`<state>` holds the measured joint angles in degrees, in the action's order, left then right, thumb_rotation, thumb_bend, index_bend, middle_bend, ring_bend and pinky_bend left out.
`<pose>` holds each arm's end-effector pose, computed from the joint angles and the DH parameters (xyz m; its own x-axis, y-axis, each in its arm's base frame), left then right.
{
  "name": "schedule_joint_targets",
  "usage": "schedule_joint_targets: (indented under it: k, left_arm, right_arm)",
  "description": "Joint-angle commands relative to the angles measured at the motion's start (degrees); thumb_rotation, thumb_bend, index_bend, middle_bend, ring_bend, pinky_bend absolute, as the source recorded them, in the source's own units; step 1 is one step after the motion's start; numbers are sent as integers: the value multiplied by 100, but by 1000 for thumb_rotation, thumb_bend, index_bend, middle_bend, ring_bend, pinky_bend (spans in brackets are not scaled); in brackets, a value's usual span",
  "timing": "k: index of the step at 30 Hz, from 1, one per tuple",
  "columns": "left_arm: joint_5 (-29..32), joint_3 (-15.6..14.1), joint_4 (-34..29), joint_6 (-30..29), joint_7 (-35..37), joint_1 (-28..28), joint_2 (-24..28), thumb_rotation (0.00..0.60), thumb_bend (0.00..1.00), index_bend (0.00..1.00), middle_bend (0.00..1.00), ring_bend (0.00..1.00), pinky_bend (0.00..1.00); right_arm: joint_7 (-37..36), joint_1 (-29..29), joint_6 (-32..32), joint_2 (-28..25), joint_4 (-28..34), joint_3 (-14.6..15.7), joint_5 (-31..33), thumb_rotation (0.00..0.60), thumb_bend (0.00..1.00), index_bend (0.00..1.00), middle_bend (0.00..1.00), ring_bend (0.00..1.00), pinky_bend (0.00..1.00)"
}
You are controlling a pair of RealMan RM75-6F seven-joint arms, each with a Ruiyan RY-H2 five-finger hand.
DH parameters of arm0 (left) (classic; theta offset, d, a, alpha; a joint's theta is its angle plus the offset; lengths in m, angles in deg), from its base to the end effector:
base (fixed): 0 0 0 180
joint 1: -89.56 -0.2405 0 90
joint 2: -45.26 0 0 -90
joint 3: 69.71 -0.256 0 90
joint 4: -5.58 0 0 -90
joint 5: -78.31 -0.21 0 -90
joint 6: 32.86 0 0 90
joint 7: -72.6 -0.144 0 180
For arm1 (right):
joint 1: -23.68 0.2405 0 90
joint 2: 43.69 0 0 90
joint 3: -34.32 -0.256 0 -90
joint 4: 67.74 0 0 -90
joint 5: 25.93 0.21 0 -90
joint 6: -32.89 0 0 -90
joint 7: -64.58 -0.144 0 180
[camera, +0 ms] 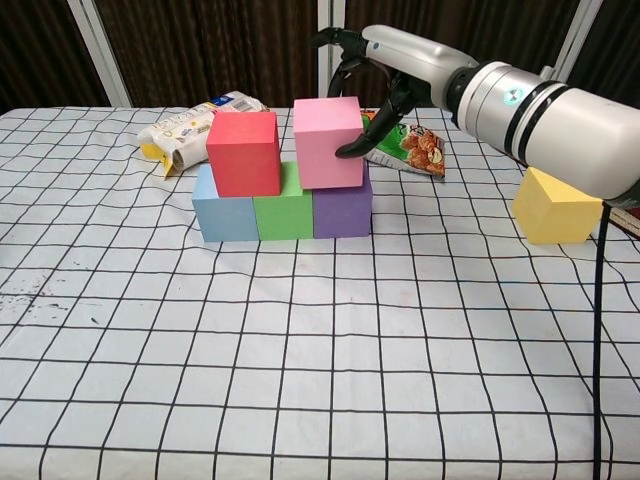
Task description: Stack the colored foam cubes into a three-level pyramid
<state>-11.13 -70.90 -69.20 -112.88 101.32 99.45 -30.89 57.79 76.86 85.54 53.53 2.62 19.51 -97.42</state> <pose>-0.3357 0.1977 0.0943 0.0264 0.1651 0.9859 0.9970 -0.0758 -0.0139 -0.0757 -0.3905 -0.0379 0.1561 -0.2919 0.9436 -0.8837 -0.4681 0.0014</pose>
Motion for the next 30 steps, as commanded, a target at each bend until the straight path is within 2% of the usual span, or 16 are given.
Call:
schedule_joint_targets:
  k: [1, 30]
  left_arm:
    - [13, 5, 15, 4, 17, -2, -1, 600, 0, 112, 160, 27, 11]
    - [13, -11, 92, 11, 89, -14, -9, 600, 0, 112, 160, 27, 10]
  right_arm:
    - [-41, 17, -22, 77, -93, -6, -32, 600, 177, 0, 487, 45, 0]
    - [-90, 65, -54, 385, -476, -104, -172, 600, 181, 0, 486, 45, 0]
